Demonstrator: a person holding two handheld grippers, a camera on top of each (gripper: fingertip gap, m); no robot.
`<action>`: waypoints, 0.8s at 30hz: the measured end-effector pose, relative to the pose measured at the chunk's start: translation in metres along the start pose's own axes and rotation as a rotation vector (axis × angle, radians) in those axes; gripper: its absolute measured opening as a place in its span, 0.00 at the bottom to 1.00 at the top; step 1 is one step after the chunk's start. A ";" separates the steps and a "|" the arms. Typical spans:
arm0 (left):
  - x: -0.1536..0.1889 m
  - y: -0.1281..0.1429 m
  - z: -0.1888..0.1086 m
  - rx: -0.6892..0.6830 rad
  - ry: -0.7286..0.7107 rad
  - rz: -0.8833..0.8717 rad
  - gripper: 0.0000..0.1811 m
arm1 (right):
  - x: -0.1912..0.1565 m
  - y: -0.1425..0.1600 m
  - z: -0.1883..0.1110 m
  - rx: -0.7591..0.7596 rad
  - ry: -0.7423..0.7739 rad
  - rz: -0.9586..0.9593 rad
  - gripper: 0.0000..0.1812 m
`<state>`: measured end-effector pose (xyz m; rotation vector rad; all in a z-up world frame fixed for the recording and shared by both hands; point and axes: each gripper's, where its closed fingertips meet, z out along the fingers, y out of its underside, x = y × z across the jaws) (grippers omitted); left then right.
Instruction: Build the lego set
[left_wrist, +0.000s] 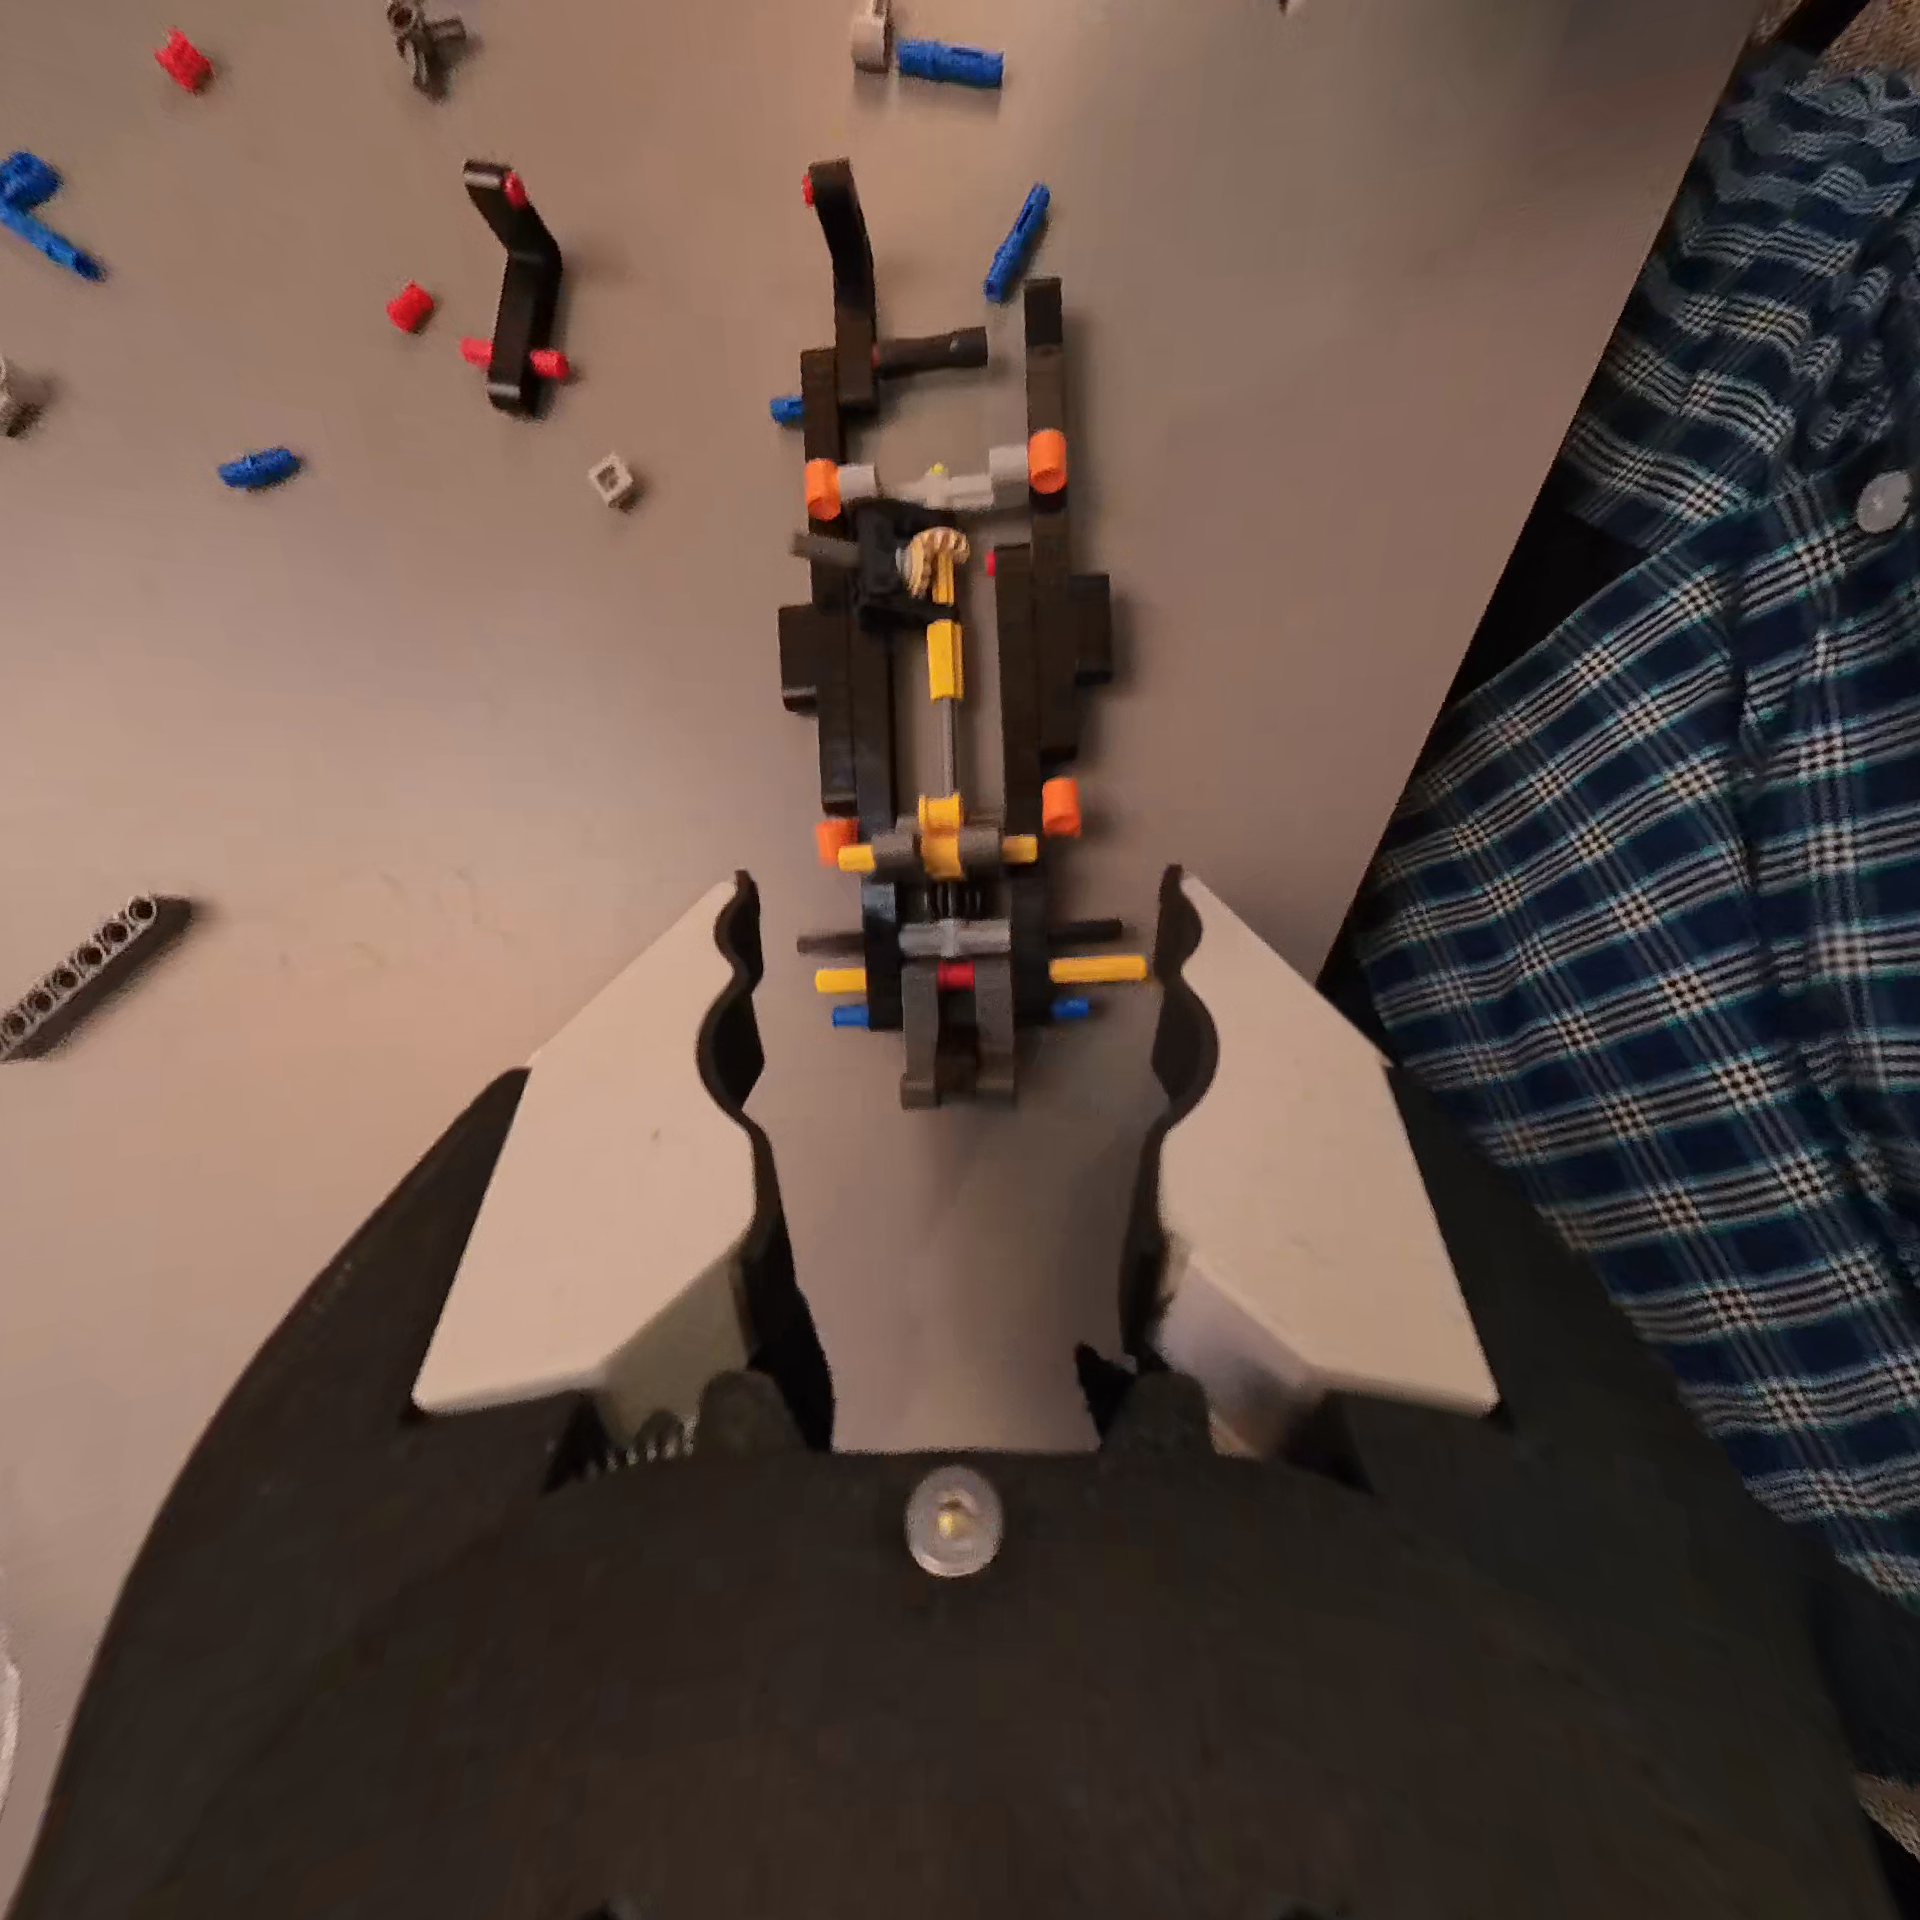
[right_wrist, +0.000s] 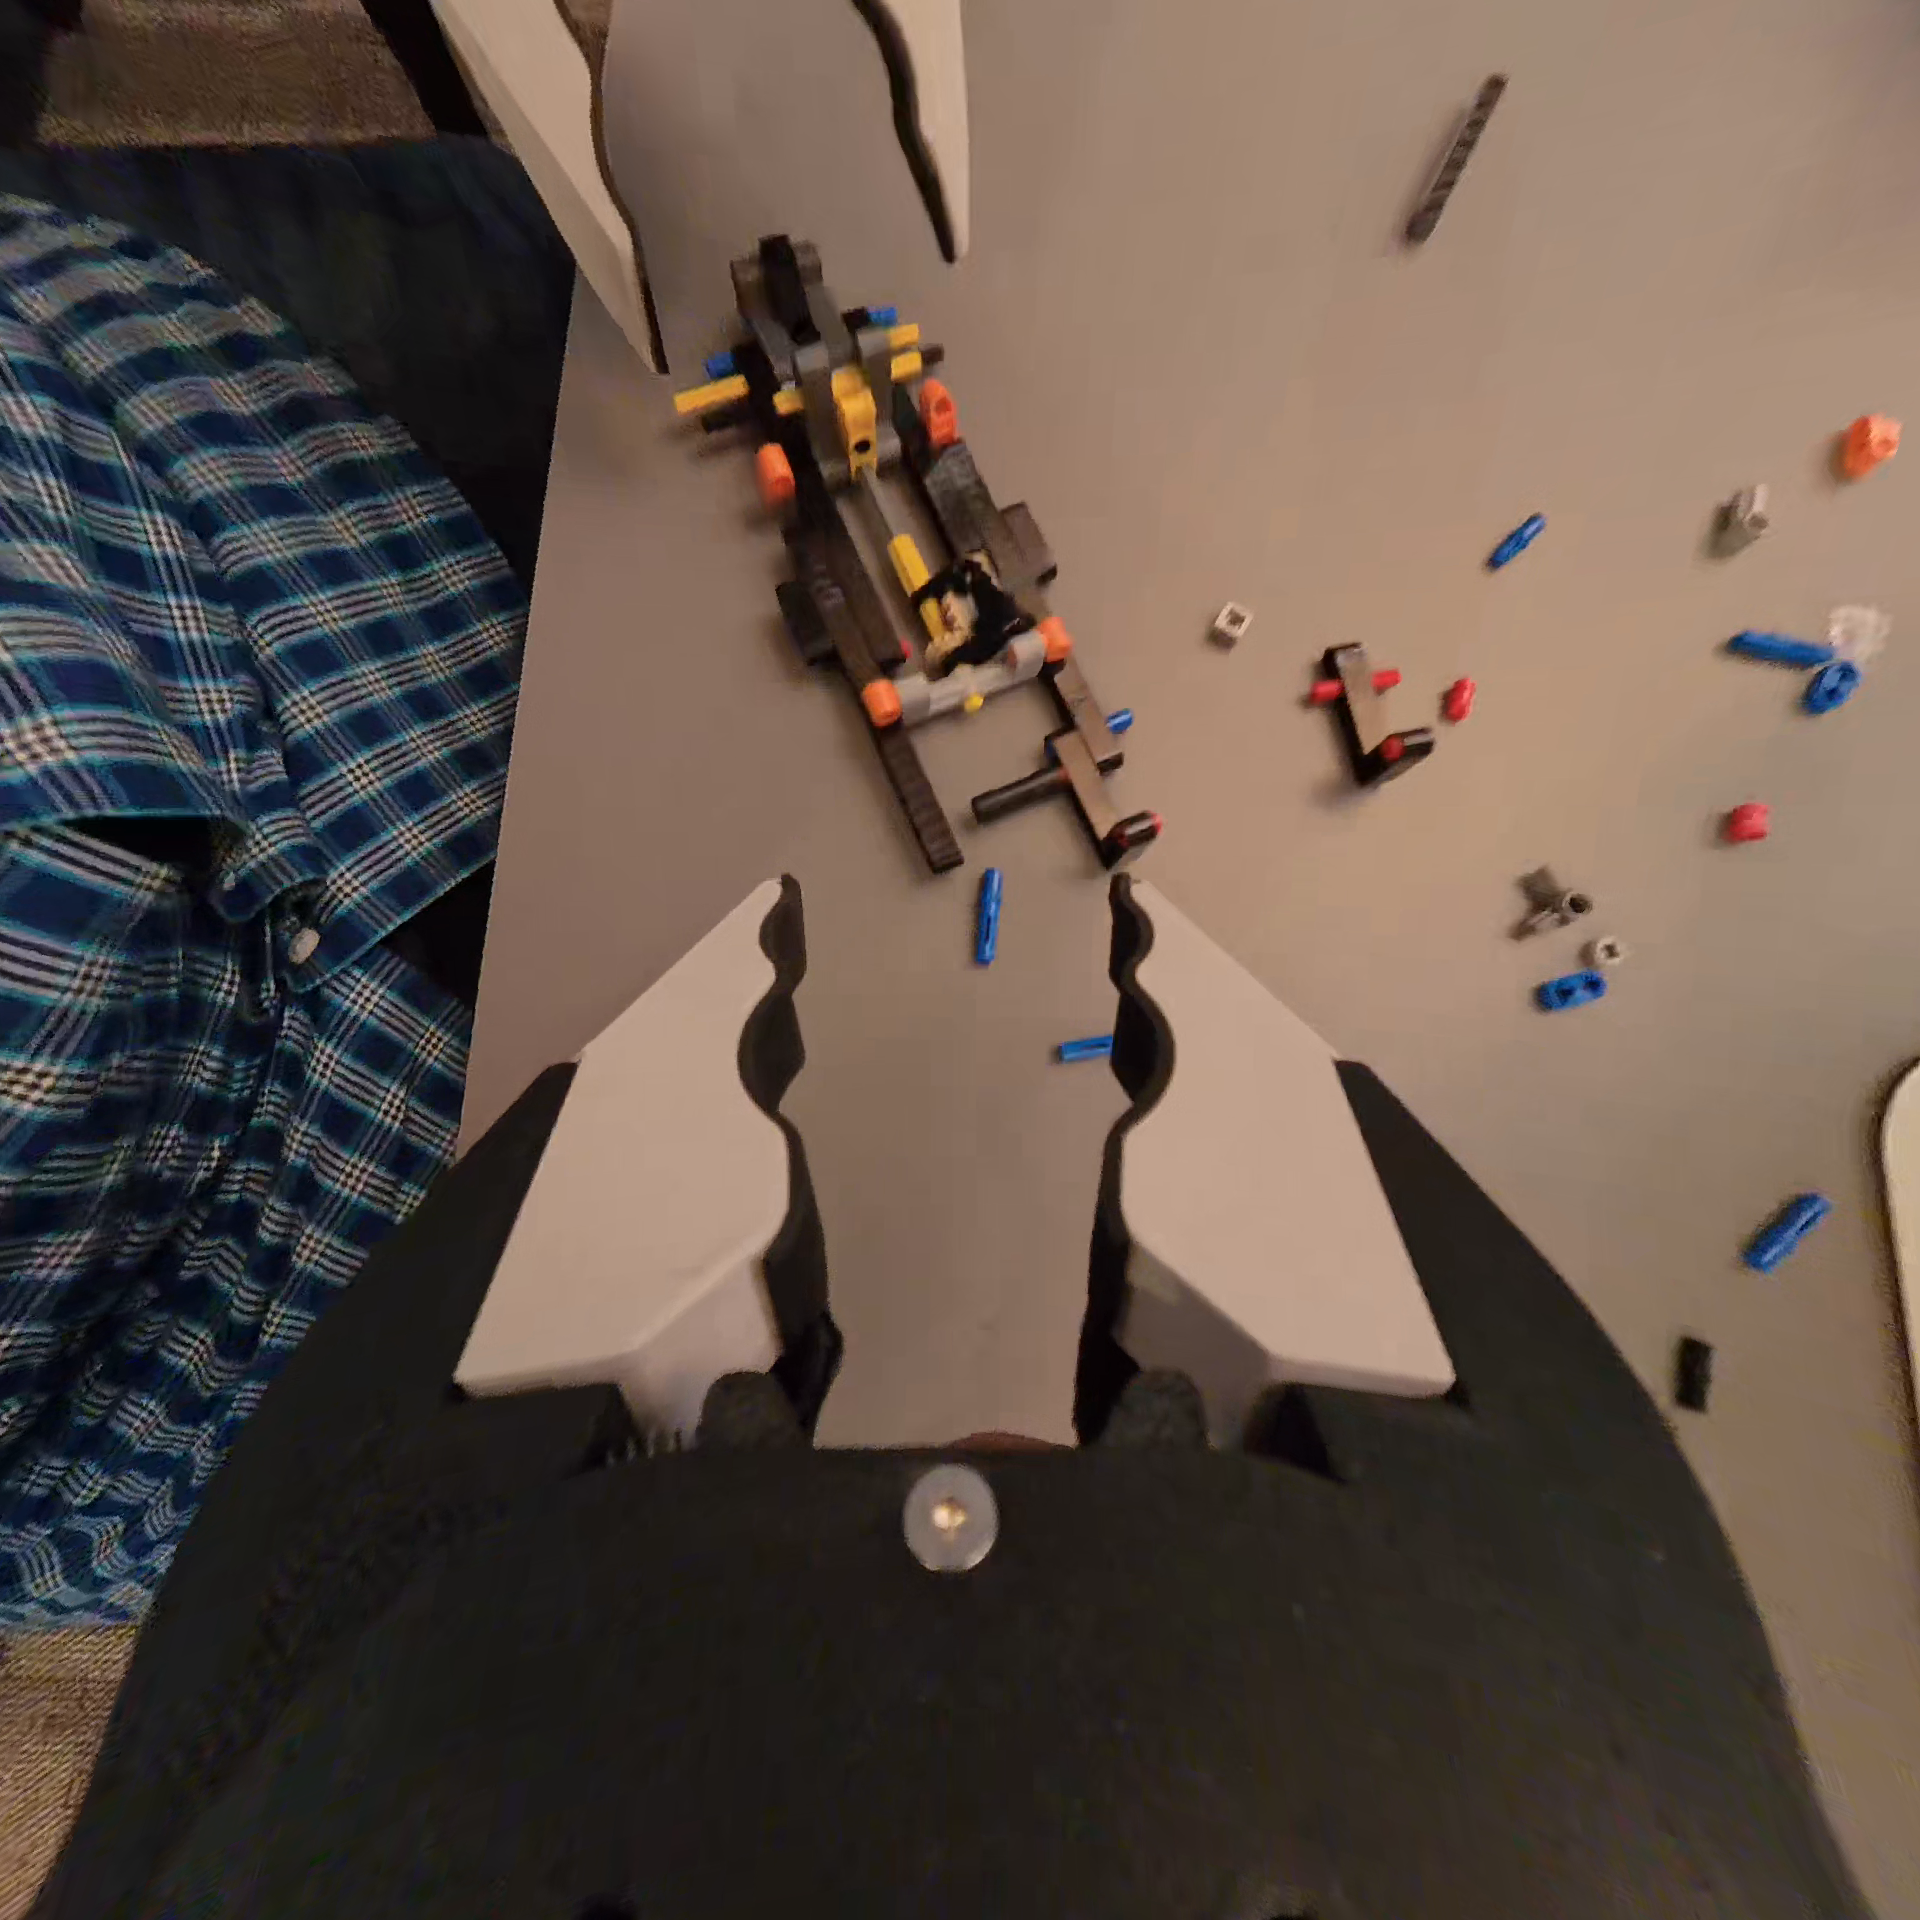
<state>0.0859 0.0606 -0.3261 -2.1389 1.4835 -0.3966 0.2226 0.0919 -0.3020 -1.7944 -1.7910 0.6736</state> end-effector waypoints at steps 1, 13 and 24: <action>0.000 -0.003 0.003 -0.006 0.000 0.010 0.41 | -0.002 0.004 0.001 -0.006 0.000 0.004 0.31; -0.001 -0.014 0.035 -0.129 0.055 0.041 0.43 | 0.005 0.026 0.009 -0.008 0.044 0.048 0.21; -0.006 0.001 0.036 -0.192 0.057 0.011 0.32 | 0.025 0.046 0.004 -0.010 0.101 0.112 0.11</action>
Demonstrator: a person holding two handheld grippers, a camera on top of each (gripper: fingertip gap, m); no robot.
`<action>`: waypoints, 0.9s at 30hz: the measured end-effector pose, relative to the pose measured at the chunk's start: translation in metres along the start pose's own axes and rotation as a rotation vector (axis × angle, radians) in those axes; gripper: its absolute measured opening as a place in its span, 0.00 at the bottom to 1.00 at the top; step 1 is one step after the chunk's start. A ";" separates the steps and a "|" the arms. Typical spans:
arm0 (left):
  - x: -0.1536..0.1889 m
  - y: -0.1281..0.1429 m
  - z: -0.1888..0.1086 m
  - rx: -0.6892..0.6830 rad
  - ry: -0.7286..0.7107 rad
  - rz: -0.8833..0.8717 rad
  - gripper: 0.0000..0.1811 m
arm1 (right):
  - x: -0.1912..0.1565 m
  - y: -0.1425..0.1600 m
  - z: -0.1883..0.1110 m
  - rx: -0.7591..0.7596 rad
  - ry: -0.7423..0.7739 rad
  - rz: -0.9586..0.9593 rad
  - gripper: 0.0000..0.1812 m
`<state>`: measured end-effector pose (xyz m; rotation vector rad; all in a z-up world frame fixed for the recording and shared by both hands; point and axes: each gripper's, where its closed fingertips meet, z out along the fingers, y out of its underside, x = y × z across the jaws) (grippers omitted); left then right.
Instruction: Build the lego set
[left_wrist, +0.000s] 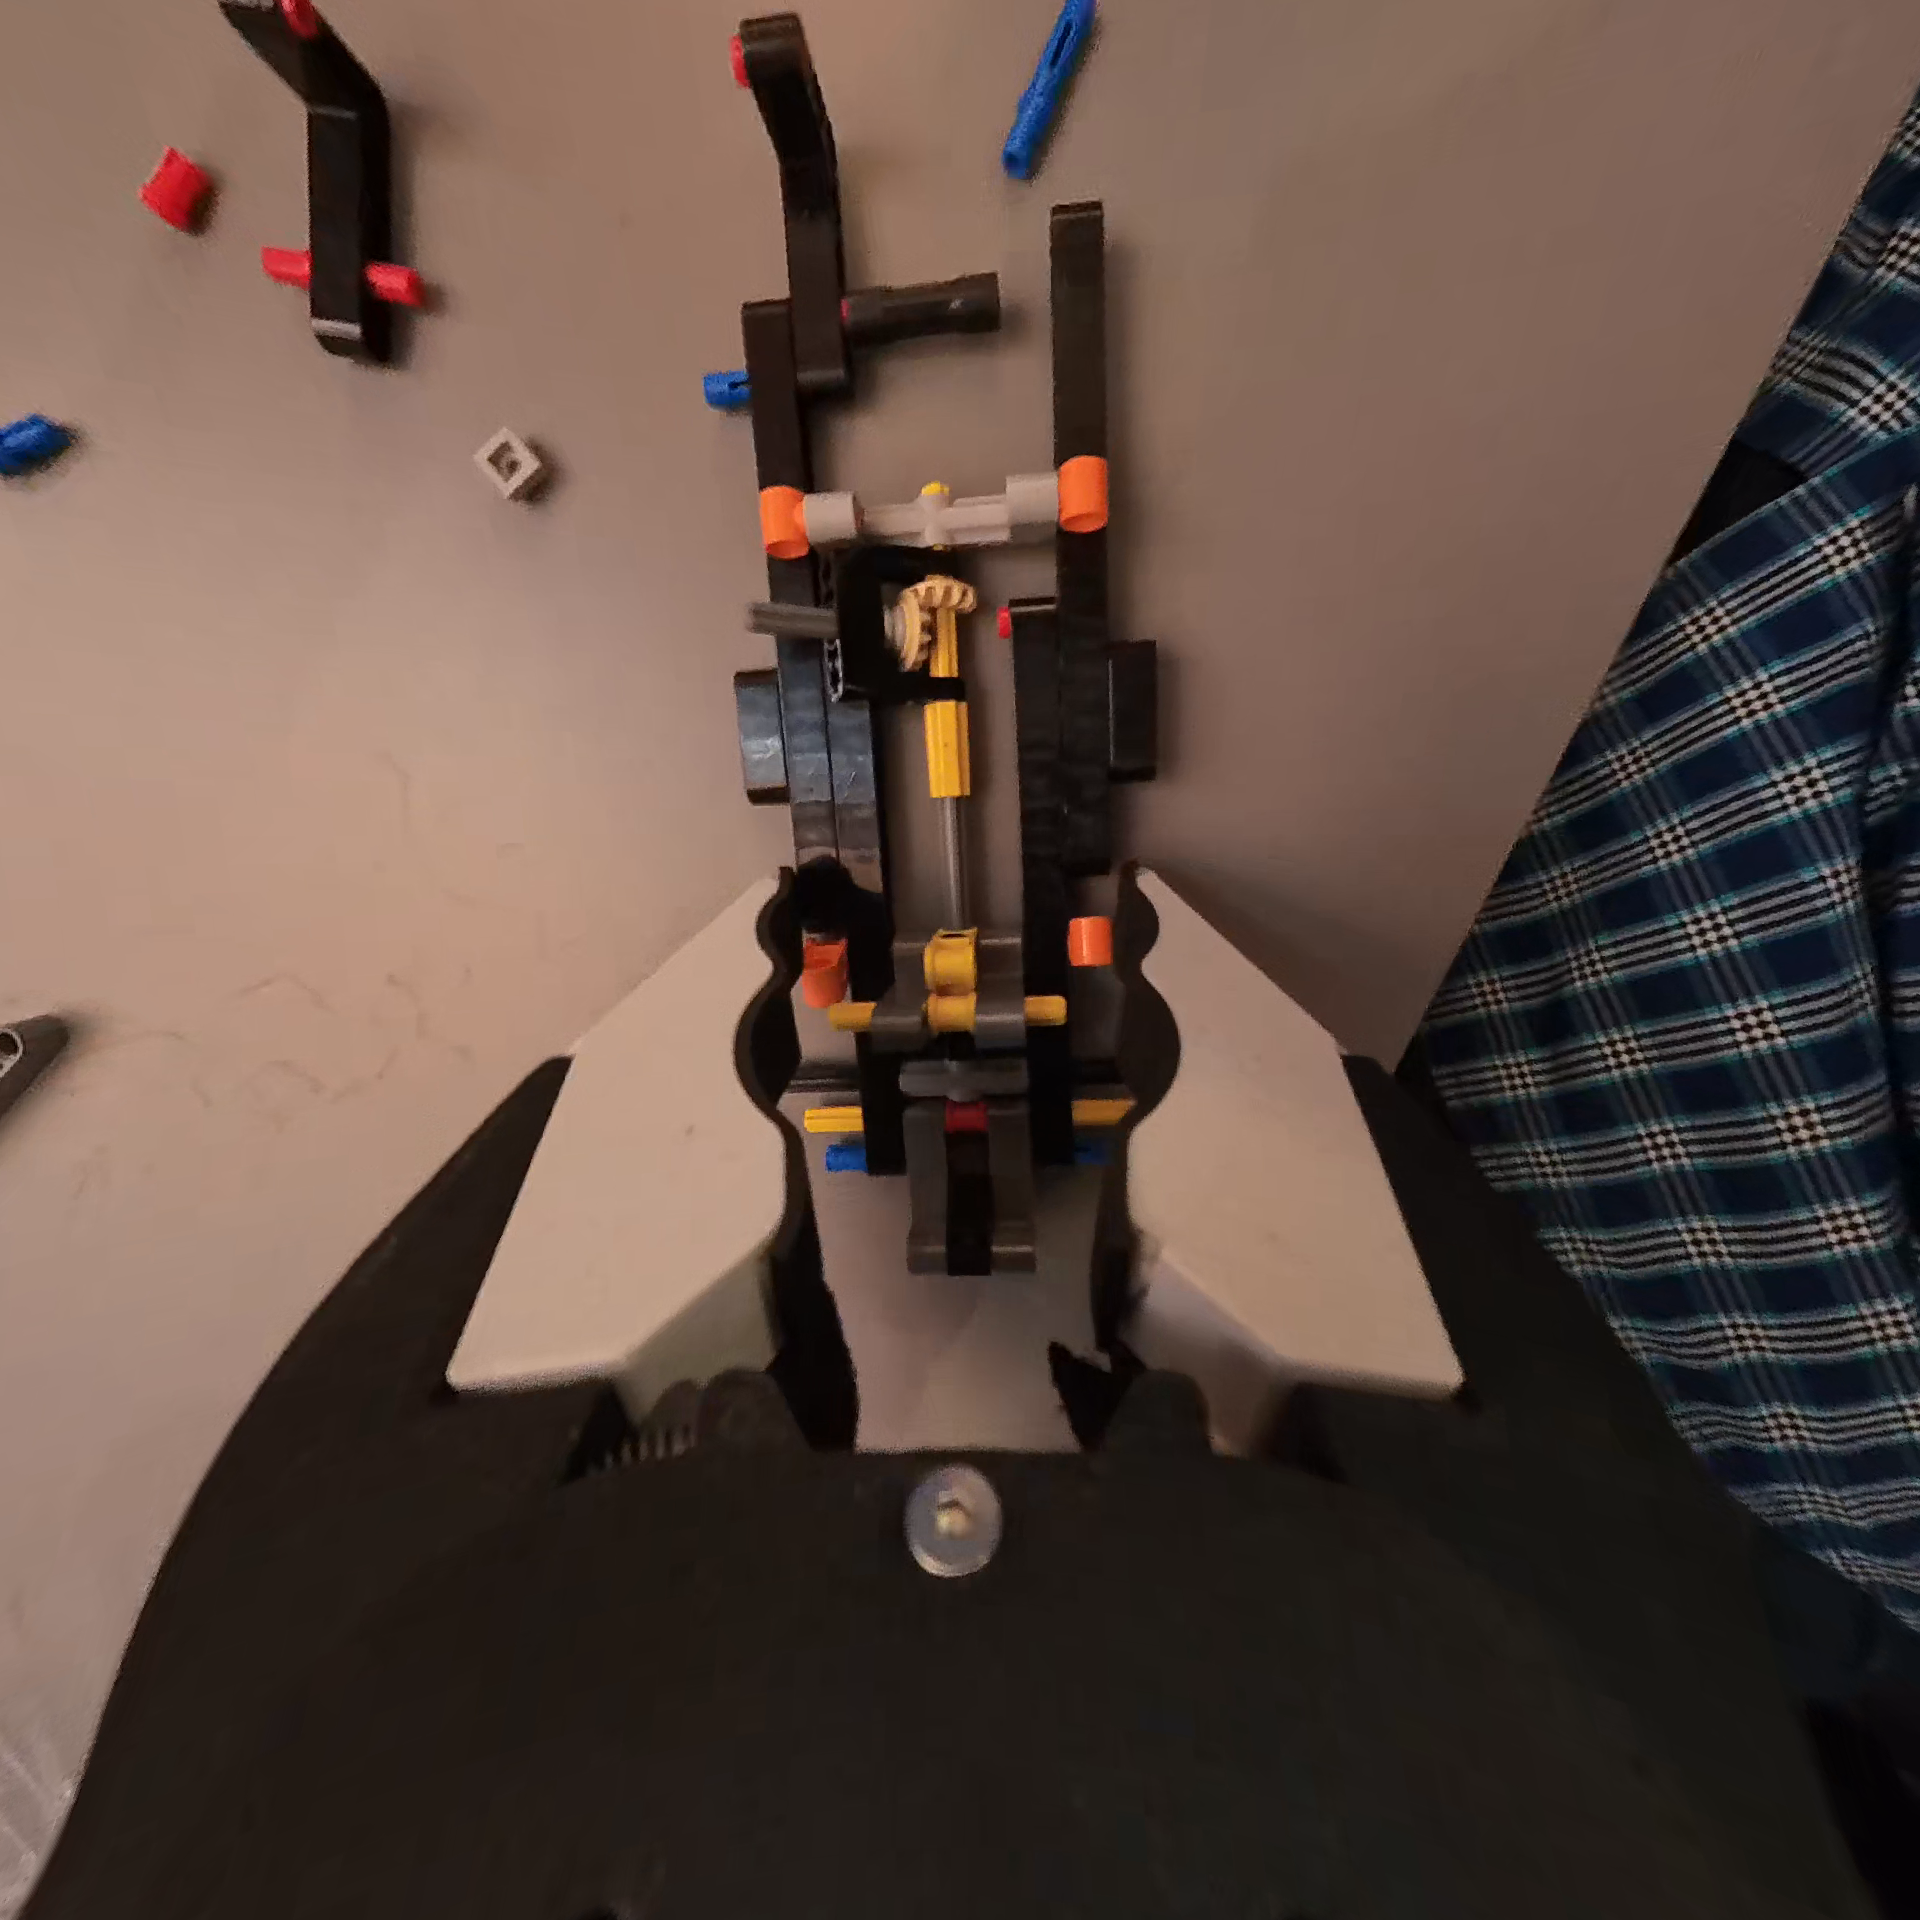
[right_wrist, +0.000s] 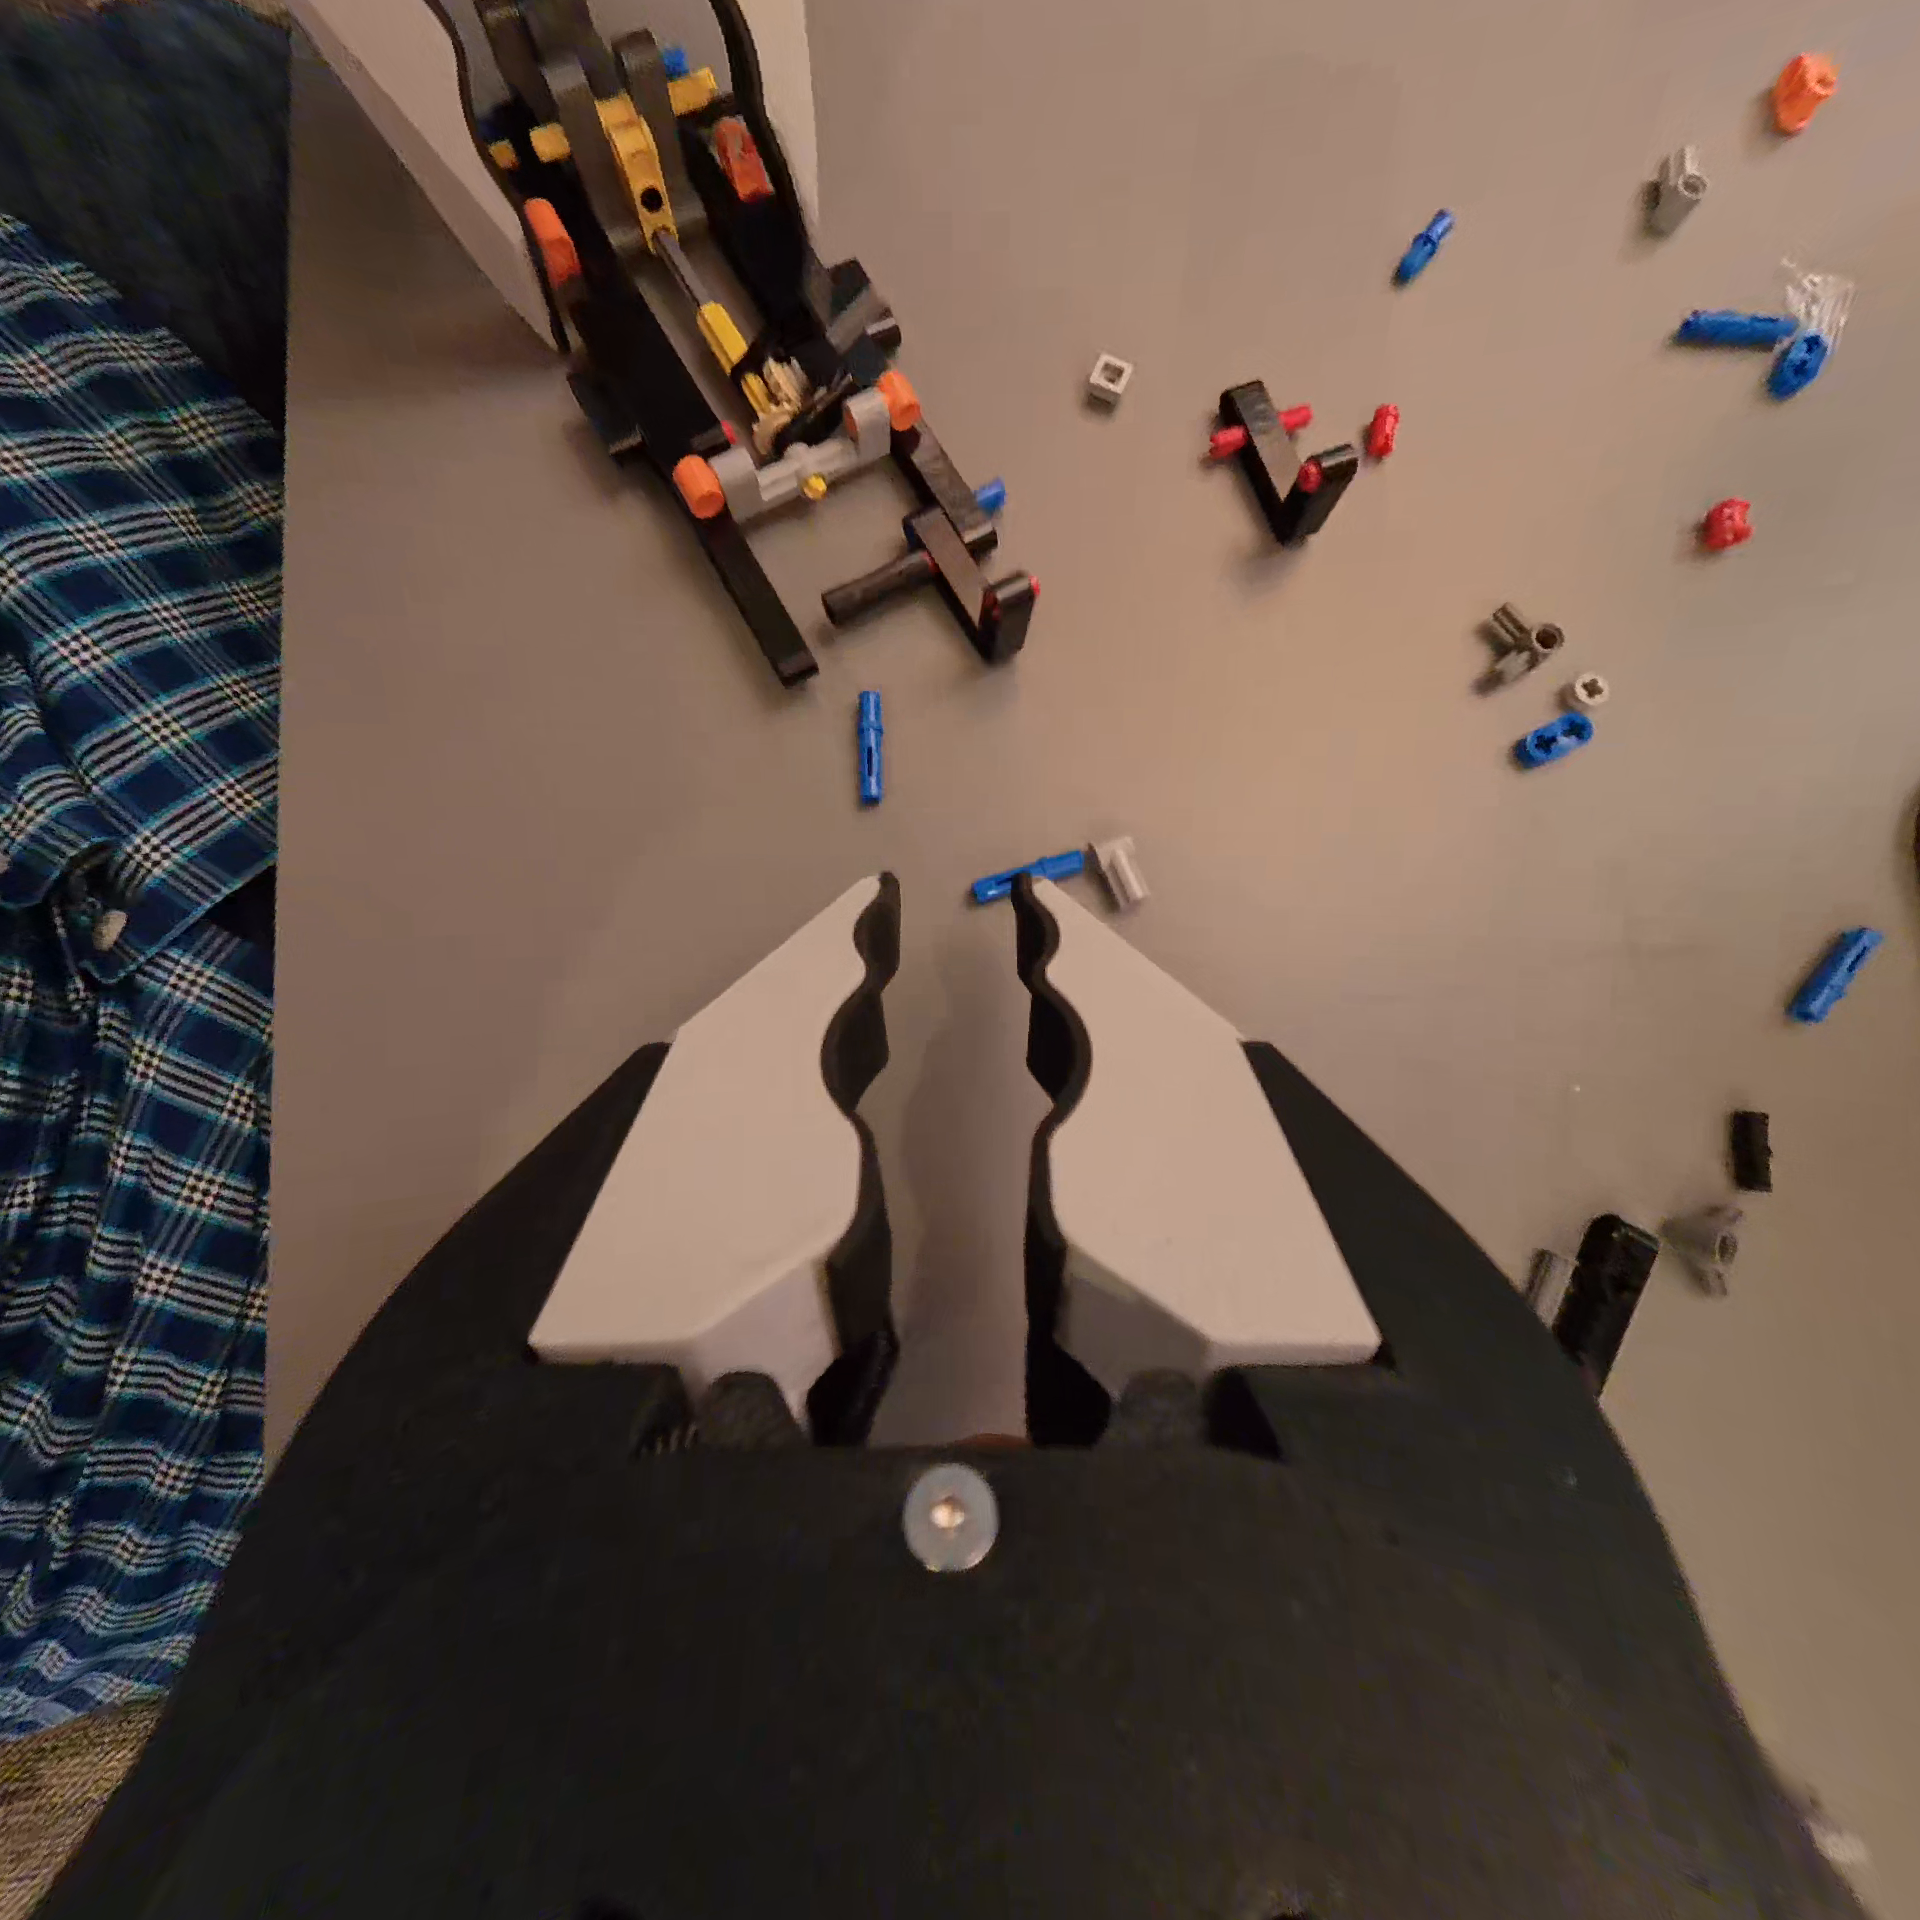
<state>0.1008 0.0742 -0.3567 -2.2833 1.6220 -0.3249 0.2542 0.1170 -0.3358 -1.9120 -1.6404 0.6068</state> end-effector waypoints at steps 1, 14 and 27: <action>-0.001 0.002 -0.001 0.002 -0.003 -0.007 0.32 | 0.003 0.002 0.000 -0.003 0.017 0.007 0.11; -0.010 0.010 -0.005 0.086 -0.054 -0.060 0.37 | 0.026 -0.006 -0.010 0.012 0.115 0.078 0.22; -0.012 -0.015 -0.015 0.237 -0.039 -0.053 0.44 | -0.007 -0.024 -0.028 0.029 0.175 0.123 0.27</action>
